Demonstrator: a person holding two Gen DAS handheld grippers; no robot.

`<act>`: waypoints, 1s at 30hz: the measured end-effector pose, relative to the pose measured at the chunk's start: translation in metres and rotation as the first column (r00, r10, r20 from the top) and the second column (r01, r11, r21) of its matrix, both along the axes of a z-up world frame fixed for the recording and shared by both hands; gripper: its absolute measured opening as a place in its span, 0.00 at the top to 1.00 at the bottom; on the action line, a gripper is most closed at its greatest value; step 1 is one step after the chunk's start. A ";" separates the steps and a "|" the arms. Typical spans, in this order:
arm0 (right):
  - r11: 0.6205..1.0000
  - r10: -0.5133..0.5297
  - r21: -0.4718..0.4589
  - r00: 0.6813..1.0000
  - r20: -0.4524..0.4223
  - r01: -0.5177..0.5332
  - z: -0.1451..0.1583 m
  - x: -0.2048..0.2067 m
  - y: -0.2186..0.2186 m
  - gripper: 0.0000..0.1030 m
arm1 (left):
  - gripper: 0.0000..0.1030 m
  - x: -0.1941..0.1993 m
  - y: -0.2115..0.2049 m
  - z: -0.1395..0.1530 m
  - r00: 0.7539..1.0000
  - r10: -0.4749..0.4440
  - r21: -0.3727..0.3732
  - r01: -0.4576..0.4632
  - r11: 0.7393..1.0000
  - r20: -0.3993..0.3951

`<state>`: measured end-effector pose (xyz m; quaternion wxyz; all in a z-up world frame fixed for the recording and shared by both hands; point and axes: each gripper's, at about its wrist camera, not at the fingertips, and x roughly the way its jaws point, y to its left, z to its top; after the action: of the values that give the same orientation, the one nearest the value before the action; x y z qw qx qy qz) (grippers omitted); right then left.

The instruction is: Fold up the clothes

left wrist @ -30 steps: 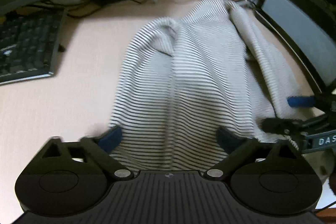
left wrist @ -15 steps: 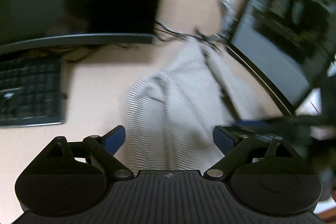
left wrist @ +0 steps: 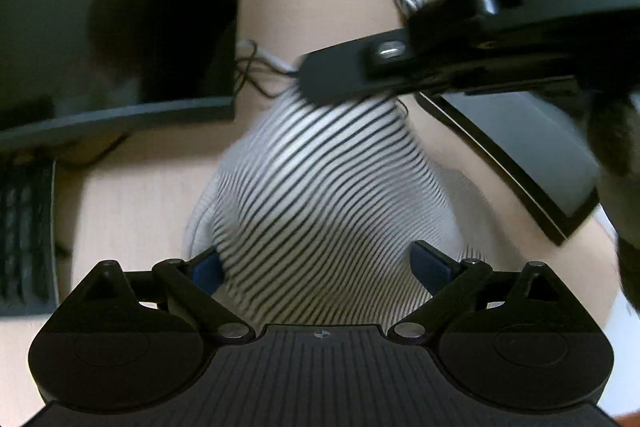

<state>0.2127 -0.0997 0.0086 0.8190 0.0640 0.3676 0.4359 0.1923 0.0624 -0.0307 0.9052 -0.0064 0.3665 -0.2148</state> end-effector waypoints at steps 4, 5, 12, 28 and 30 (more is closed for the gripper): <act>0.999 0.039 0.018 0.999 -0.005 -0.039 0.006 -0.001 -0.007 0.95 | 0.18 0.009 -0.011 0.007 0.997 0.054 -0.021 -0.053 0.998 0.052; 0.999 0.046 0.026 0.999 -0.008 -0.046 0.007 -0.002 -0.010 0.95 | 0.20 0.008 -0.011 0.009 0.996 0.066 -0.018 -0.065 0.998 0.067; 0.995 0.076 0.074 0.996 -0.037 -0.073 0.007 -0.010 -0.020 0.95 | 0.45 -0.019 -0.001 0.035 0.965 0.127 -0.059 -0.116 0.991 0.229; 0.959 -0.155 -0.186 0.943 0.295 0.216 -0.007 -0.032 -0.045 0.60 | 0.85 0.004 0.072 0.057 0.877 0.404 -0.079 -0.397 0.914 0.260; 0.924 -0.199 -0.281 0.953 0.227 0.260 -0.047 -0.023 -0.052 0.60 | 0.85 0.011 0.086 0.056 0.864 0.440 -0.076 -0.436 0.897 0.242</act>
<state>0.1894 -0.1519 -0.0388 0.8964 -0.0642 0.3393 0.2780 0.2030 0.1480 0.0249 0.9695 -0.0704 0.2347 -0.0063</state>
